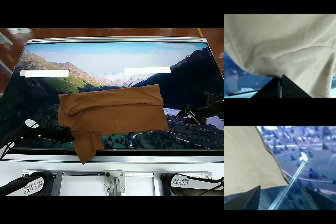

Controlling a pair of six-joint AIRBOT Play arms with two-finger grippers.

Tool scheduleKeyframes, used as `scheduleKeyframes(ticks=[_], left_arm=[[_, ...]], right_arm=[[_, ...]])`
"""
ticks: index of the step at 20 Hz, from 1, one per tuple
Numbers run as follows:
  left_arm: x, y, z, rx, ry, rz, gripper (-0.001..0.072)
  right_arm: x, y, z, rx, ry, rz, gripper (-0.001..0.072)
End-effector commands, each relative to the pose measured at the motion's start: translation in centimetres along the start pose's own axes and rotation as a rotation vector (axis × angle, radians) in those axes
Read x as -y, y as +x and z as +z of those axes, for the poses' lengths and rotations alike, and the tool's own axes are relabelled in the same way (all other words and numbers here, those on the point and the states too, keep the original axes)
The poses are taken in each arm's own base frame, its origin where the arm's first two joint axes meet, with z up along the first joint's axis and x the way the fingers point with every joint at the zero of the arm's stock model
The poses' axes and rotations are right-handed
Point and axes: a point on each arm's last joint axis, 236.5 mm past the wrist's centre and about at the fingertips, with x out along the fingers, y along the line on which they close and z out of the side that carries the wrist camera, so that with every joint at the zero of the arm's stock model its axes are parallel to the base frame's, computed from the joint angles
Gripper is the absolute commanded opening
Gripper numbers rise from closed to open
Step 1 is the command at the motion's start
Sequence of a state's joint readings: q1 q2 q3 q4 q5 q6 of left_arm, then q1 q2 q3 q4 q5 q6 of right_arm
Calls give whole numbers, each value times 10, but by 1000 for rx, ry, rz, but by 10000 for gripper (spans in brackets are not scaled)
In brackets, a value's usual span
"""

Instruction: Fold the shirts.

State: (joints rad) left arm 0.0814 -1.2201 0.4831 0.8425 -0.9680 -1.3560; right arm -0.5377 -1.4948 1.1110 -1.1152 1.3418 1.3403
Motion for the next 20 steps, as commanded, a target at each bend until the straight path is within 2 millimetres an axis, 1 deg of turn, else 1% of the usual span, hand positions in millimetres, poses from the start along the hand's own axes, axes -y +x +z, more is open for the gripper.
scheduleKeyframes(ticks=[1,5,7,9,11,13,14,15,16,18,20], left_arm=[[2,-9,-1,2,18,-23,42],[7,-21,3,39,52,-35,42],[9,-23,4,50,59,-38,42],[10,-24,5,55,62,-39,42],[10,-25,5,56,63,-39,42],[10,-25,5,58,62,-39,43],[9,-25,6,60,58,-39,42],[7,-27,8,66,52,-40,42],[6,-30,12,78,60,-41,42],[12,-47,31,145,157,-44,42],[30,-79,61,254,239,-48,42]], right_arm=[[6,24,-15,-25,37,16,635],[10,44,-20,-22,78,37,635],[0,55,-20,-49,116,107,635],[-13,67,-20,-71,108,152,635],[-22,84,-29,-119,61,124,635],[-30,97,-33,-141,37,104,631],[-34,99,-32,-138,24,99,566],[-36,99,-31,-134,15,98,286],[-40,96,-28,-126,11,107,76],[-56,80,-16,-96,-55,150,76],[-77,58,7,-15,-101,190,75]])
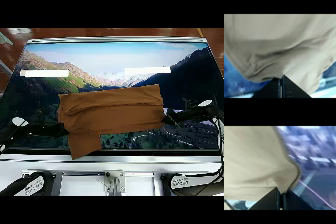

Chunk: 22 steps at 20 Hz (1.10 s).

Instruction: Fold the shirts.

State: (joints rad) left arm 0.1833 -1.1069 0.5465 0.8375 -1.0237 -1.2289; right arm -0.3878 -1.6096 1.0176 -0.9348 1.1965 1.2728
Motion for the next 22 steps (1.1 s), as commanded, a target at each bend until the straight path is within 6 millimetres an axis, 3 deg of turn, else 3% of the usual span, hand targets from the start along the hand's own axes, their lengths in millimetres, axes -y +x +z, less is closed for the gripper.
scheduleKeyframes(ticks=[1,5,7,9,13,18,19,20,21,22], left_arm=[[18,-39,52,150,127,-2,41],[50,-77,112,273,219,-8,41],[53,-80,138,286,224,-9,42],[54,-78,167,290,228,-10,42],[44,-46,197,156,201,-45,42],[16,-5,220,87,61,-52,42],[11,2,219,72,30,-52,52],[8,6,215,52,22,-54,232],[8,8,211,34,19,-58,435],[8,6,207,19,18,-62,458]], right_arm=[[-39,-28,29,92,-88,70,75],[-82,-47,81,270,-232,20,74],[-103,-53,114,388,-283,-36,74],[-111,-52,140,439,-295,-99,74],[-121,-20,169,408,-326,-116,74],[-105,5,186,389,-252,-122,88],[-103,7,186,385,-252,-127,176],[-103,7,186,385,-257,-127,389],[-103,6,185,380,-271,-129,518],[-104,2,183,370,-307,-136,521]])
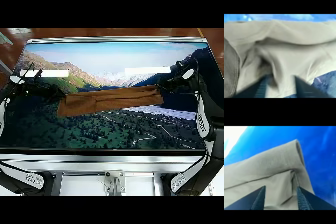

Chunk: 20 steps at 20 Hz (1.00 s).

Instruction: Fold the shirts.

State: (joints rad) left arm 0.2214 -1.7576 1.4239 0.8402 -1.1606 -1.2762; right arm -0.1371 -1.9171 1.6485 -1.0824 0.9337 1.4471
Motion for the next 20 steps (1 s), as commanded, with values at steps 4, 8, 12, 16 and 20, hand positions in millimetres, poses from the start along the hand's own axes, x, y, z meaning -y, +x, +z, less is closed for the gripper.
scheduleKeyframes(ticks=[4,8,12,16,20], left_arm=[[-7,-11,-21,-108,-61,-38,459],[8,-30,-21,-93,-20,-46,458],[21,-43,-19,-64,11,-46,458],[33,-47,-19,-54,66,-51,452],[65,-37,-24,-65,119,-125,71]], right_arm=[[28,-17,3,-21,12,-45,671],[48,-8,-19,-117,178,6,671],[22,20,-35,-182,251,138,668],[16,37,-49,-225,279,144,527],[-3,20,-41,-212,231,209,75]])
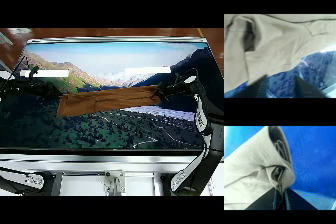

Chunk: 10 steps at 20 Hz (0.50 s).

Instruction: Fold the shirts.

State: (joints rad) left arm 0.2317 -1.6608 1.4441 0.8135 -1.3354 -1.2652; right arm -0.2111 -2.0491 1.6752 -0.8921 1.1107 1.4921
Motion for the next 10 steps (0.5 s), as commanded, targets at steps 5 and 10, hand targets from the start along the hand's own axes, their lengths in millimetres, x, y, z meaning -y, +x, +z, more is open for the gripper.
scheduleKeyframes(ticks=[5,10], left_arm=[[94,59,9,69,181,-109,41],[160,143,-25,59,200,-143,41]], right_arm=[[-91,-100,-50,-91,-256,156,75],[-145,-191,-94,-49,-369,159,75]])
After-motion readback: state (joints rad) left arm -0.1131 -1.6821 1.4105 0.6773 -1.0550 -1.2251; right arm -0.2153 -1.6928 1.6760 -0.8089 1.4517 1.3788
